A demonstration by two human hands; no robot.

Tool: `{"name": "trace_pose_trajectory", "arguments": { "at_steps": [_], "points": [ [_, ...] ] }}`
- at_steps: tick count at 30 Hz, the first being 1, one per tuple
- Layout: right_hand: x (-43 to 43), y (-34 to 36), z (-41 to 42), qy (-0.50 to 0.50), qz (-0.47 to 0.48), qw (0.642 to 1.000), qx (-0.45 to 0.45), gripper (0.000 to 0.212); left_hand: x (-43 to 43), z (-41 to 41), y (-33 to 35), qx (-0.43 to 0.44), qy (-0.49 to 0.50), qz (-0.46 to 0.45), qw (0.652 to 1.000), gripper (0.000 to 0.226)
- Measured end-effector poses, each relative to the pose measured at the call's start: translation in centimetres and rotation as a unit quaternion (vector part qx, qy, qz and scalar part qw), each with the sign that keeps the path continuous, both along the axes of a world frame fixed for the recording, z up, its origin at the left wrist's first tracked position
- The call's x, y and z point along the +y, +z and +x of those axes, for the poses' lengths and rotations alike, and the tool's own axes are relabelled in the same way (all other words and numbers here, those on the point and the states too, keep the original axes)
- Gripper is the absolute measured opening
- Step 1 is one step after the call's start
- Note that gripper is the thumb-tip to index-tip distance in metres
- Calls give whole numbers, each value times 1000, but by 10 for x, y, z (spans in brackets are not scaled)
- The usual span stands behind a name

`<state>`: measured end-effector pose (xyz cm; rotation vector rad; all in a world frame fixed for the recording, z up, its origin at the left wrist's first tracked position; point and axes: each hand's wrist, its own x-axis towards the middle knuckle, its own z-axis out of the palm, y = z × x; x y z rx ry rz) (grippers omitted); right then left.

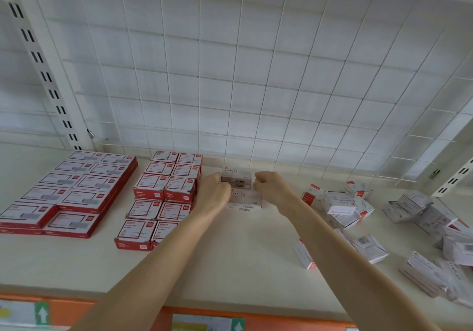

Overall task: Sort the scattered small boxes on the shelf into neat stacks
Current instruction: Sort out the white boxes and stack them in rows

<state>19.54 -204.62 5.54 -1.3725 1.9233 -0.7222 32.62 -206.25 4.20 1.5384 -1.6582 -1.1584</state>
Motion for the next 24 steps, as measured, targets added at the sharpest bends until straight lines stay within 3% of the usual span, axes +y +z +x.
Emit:
{"name": "trace_pose_trajectory", "arguments": {
  "at_steps": [4, 18, 21, 24],
  "points": [
    [-4, -3, 1, -6, 15, 999, -37, 35, -1, -1, 2, 14, -10, 10, 1000, 46],
    [-6, -4, -3, -1, 15, 999, -47, 37, 0, -1, 3, -5, -39, -2, 999, 45],
    [0, -2, -4, 10, -5, 1000, -13, 33, 6, 0, 3, -74, -60, -45, 994, 46],
    [10, 1, -4, 72, -41, 992, 91, 40, 25, 3, 4, -166, -100, -94, 976, 51]
  ]
}}
